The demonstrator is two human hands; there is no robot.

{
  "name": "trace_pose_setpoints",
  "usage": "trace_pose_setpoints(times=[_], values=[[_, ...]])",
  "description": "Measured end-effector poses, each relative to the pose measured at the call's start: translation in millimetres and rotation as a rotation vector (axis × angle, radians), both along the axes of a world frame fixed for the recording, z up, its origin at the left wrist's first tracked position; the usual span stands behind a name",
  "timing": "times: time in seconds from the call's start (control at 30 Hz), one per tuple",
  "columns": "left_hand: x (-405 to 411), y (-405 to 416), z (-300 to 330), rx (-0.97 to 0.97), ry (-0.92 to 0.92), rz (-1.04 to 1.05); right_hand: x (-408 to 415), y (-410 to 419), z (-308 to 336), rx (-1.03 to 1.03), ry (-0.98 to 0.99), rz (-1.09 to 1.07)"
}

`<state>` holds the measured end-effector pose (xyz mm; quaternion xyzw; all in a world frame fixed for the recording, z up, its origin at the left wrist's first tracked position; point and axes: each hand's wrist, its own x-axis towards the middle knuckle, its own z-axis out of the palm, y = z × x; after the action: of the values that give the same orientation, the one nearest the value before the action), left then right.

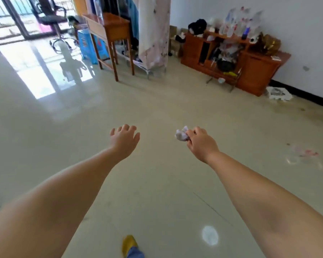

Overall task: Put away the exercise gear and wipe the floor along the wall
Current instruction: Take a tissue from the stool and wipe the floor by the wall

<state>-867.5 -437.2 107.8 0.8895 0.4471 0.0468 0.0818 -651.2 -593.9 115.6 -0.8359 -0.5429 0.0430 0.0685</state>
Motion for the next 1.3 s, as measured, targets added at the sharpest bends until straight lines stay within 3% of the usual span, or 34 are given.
trace_pose_setpoints(times=[0.5,0.7,1.03,1.3], values=[[-221,204,-4,-0.066,0.049,0.410,-171,309,-6,-0.033,-0.042,0.492],[-247,287,-22,-0.095,0.039,0.496,-200,420,-14,-0.042,-0.027,0.575],[-236,495,-33,-0.131,-0.022,0.629,-212,667,-33,-0.039,0.097,0.601],[-293,648,-45,-0.180,-0.034,0.804,-264,863,-41,-0.096,0.082,0.742]])
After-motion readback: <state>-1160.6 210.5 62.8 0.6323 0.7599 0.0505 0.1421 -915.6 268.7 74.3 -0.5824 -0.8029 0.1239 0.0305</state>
